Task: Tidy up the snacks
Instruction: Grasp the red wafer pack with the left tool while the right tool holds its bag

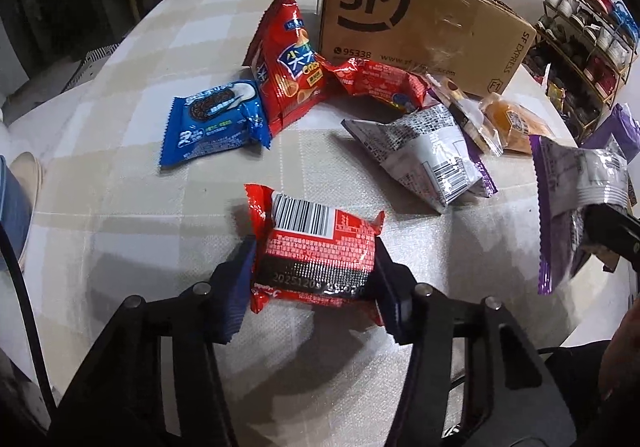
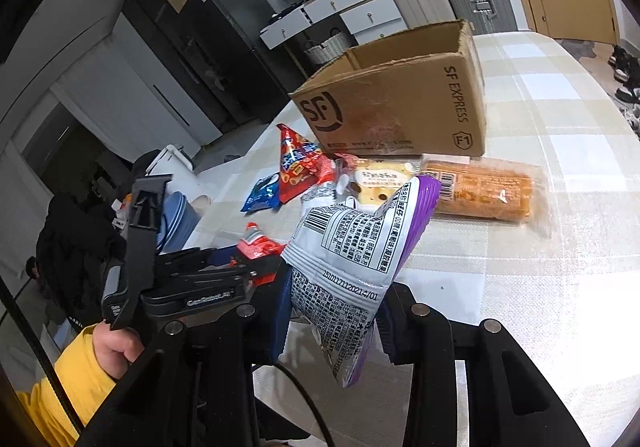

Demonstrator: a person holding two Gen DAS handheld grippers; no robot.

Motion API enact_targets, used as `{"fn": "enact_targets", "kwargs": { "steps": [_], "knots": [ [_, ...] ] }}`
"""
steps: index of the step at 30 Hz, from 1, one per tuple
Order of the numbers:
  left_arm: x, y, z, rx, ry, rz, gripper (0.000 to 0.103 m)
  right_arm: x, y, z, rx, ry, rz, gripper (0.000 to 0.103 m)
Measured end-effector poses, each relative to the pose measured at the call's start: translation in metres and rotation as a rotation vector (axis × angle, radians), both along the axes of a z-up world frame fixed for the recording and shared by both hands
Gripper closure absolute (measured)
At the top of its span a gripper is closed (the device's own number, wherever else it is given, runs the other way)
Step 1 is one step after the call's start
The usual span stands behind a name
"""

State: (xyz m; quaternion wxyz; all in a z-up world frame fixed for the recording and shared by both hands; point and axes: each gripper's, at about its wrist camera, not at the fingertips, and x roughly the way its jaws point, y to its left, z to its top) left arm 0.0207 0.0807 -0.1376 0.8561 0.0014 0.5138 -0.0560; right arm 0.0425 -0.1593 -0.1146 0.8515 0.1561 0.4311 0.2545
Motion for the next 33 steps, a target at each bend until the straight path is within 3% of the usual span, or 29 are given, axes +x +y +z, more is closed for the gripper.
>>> {"fn": "enact_targets", "kwargs": {
  "steps": [21,29,33],
  "knots": [
    [-0.019,0.022,0.037,-0.068,-0.084,0.027,0.057,0.005,0.006,-0.004,-0.002,-0.005,-0.027,0.066],
    [-0.044,0.025,0.075,-0.132,-0.198,0.030,0.057,-0.005,0.000,0.029,0.113,-0.142,-0.074,0.066],
    [-0.052,0.014,0.091,-0.135,-0.240,-0.003,0.057,-0.006,0.006,0.034,0.110,-0.165,-0.052,0.066]
  ]
}}
